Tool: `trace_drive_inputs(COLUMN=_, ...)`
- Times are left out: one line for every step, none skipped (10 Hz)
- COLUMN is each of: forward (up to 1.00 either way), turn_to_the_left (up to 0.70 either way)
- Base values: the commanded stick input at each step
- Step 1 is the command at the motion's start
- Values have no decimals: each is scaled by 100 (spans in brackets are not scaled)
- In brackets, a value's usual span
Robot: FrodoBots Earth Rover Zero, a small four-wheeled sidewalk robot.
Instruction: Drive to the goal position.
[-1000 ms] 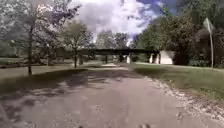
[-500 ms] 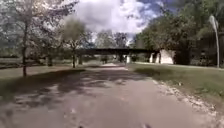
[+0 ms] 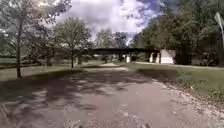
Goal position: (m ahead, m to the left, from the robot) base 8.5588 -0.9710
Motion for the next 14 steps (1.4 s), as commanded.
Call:
trace_drive_inputs(forward=100, turn_to_the_left=0)
trace_drive_inputs(forward=100, turn_to_the_left=0)
trace_drive_inputs(forward=100, turn_to_the_left=0)
trace_drive_inputs(forward=100, turn_to_the_left=0)
trace_drive_inputs(forward=100, turn_to_the_left=0)
trace_drive_inputs(forward=100, turn_to_the_left=0)
trace_drive_inputs(forward=100, turn_to_the_left=0)
trace_drive_inputs(forward=100, turn_to_the_left=0)
trace_drive_inputs(forward=100, turn_to_the_left=0)
trace_drive_inputs(forward=100, turn_to_the_left=0)
trace_drive_inputs(forward=100, turn_to_the_left=0)
trace_drive_inputs(forward=100, turn_to_the_left=0)
trace_drive_inputs(forward=100, turn_to_the_left=0)
trace_drive_inputs(forward=100, turn_to_the_left=0)
